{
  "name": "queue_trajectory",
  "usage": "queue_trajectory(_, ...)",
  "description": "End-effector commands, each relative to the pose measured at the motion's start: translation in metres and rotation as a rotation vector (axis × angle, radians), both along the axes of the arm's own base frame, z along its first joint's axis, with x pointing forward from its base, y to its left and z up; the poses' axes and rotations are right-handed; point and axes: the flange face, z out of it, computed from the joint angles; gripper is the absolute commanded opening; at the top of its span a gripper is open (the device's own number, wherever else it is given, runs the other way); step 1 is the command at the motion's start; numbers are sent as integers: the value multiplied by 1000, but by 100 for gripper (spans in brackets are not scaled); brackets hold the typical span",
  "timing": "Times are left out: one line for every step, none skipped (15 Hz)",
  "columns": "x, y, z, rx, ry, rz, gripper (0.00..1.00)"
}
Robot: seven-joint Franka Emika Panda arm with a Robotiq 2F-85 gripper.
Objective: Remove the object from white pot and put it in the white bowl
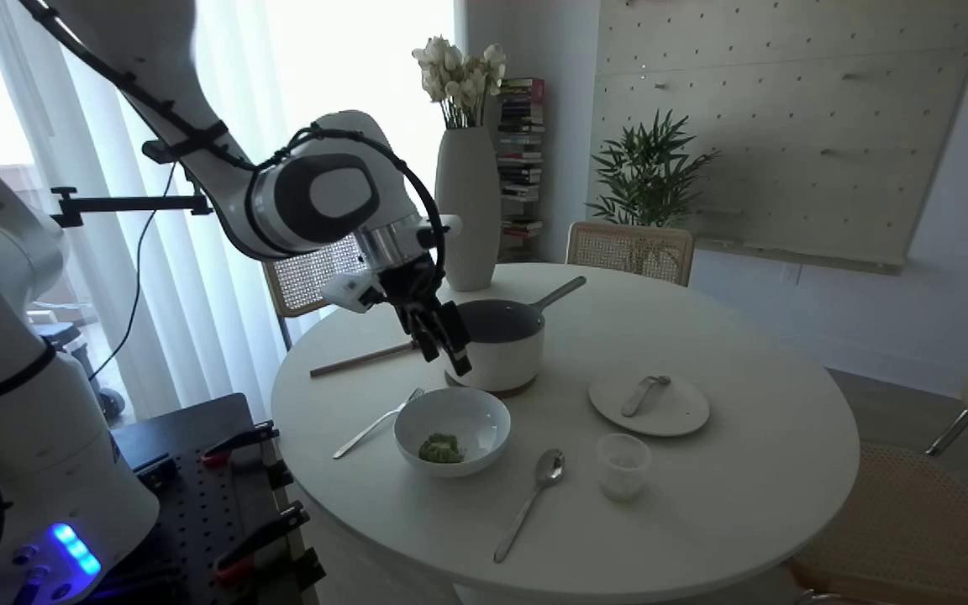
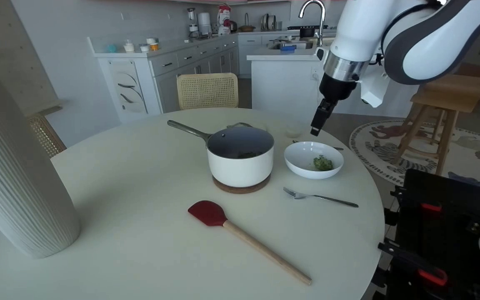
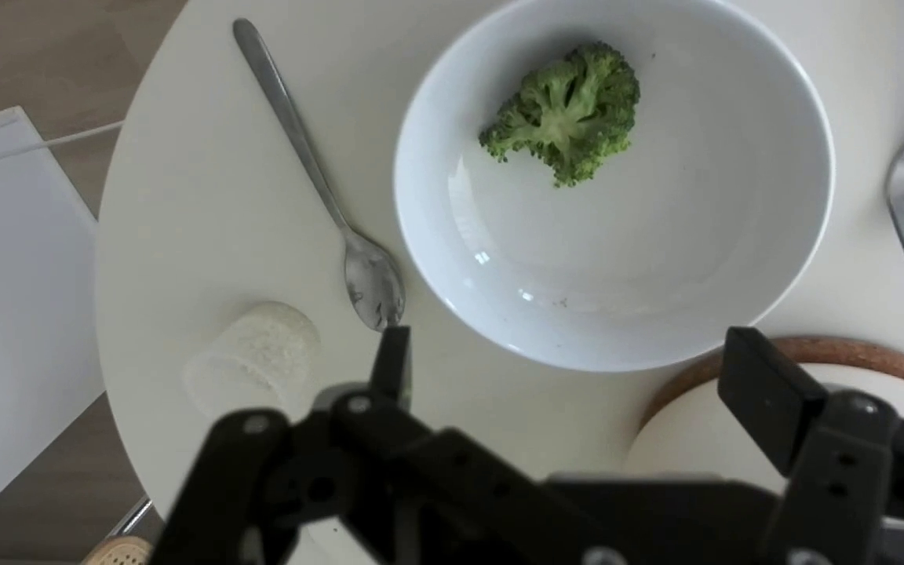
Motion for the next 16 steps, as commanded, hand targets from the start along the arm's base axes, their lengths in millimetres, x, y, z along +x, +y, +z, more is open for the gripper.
queue_trajectory(-24,8,26,13,-55,45,100)
queue_trajectory(-4,7,34,18,-63,49,100)
queue_trajectory(-5,8,41,33,-76,50,100)
queue_trajectory(-4,9,50,44,-94,53,100)
queue_trajectory(-2,11,58,58,-110,47,100)
queue_trajectory(1,7,43,43,-87,37,100)
queue_trajectory(1,8,47,47,-96,38,100)
queue_trajectory(1,8,47,45,-94,37,100)
queue_trajectory(1,8,45,43,-91,36,100)
queue_trajectory(1,8,44,43,-88,36,100)
queue_trajectory(1,8,43,43,-86,35,100)
queue_trajectory(1,8,43,43,-85,35,100)
queue_trajectory(1,7,43,43,-85,34,100)
queue_trajectory(1,7,43,43,-85,34,100)
queue_trajectory(1,7,43,43,-85,34,100)
queue_trajectory(1,7,43,43,-85,34,100)
